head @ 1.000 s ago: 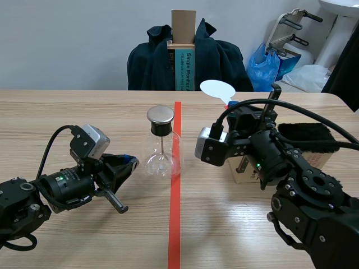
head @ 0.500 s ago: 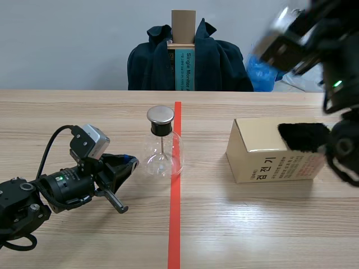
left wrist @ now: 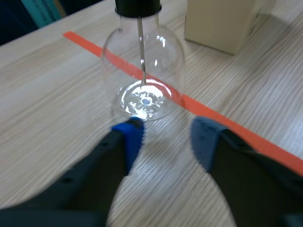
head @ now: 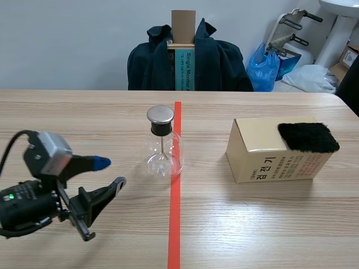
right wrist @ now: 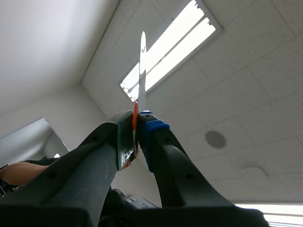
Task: Do the electroscope experiment.
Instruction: 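Rub the plate on the fur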
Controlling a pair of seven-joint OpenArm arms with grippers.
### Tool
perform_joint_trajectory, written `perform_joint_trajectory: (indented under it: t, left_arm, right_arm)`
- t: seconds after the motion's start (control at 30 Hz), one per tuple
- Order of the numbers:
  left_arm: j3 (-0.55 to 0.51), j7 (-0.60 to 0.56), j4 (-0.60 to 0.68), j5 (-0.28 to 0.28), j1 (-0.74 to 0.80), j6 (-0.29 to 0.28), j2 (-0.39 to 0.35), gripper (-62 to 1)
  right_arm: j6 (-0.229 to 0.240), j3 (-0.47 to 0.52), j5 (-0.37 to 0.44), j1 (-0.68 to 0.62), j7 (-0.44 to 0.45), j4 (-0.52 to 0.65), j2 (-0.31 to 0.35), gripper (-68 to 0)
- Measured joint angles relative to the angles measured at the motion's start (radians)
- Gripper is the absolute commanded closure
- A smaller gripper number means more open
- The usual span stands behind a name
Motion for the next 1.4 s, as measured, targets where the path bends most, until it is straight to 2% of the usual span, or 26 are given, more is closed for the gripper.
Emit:
perform_joint_trajectory:
  t: [0.07, 0.13, 0.27, 0.4, 0.5, 0.63, 0.73, 0.8, 0.97, 1.17, 1.4]
  left_arm:
    - [-0.057, 0.013, 0.113, -0.039, 0.072, 0.002, -0.056, -55.3]
    - [-0.118, 0.011, 0.216, -0.071, 0.144, 0.003, -0.109, -61.7]
    - [-0.250, 0.036, 0.393, -0.090, 0.300, -0.001, -0.193, -62.3]
    - [-0.397, 0.087, 0.513, -0.141, 0.454, -0.006, -0.215, -62.3]
    - [-0.483, 0.120, 0.577, -0.150, 0.549, -0.013, -0.214, -62.3]
    - [-0.559, 0.164, 0.637, -0.151, 0.639, -0.032, -0.214, -62.3]
    - [-0.590, 0.172, 0.653, -0.151, 0.681, -0.066, -0.210, -62.3]
    - [-0.594, 0.182, 0.655, -0.151, 0.690, -0.068, -0.202, -62.3]
    - [-0.594, 0.204, 0.655, -0.151, 0.687, -0.069, -0.201, -62.3]
    - [-0.594, 0.220, 0.655, -0.151, 0.687, -0.069, -0.201, -62.3]
    - [-0.594, 0.224, 0.655, -0.151, 0.686, -0.069, -0.201, -62.3]
  right_arm:
    - [0.000, 0.010, 0.000, -0.042, 0.000, 0.008, 0.000, -0.6]
    - [0.001, 0.019, 0.000, -0.085, 0.000, 0.008, 0.000, -0.6]
    - [0.000, 0.052, 0.000, -0.185, 0.001, 0.005, 0.000, -0.6]
    - [0.000, 0.086, 0.000, -0.278, 0.011, -0.034, 0.000, -0.6]
    - [0.000, 0.085, 0.003, -0.301, 0.087, -0.160, -0.008, -0.6]
    - [0.004, 0.085, 0.019, -0.275, 0.239, -0.450, -0.060, -0.6]
    - [0.008, 0.083, 0.019, -0.214, 0.310, -0.670, -0.118, -0.6]
    - [0.008, 0.074, 0.019, -0.165, 0.361, -0.791, -0.149, -0.6]
    - [0.007, 0.069, 0.009, -0.053, 0.430, -0.994, -0.204, -0.7]
    - [0.004, 0.069, -0.001, 0.011, 0.493, -1.051, -0.208, -0.6]
    - [0.004, 0.069, -0.001, 0.015, 0.499, -1.051, -0.205, -0.6]
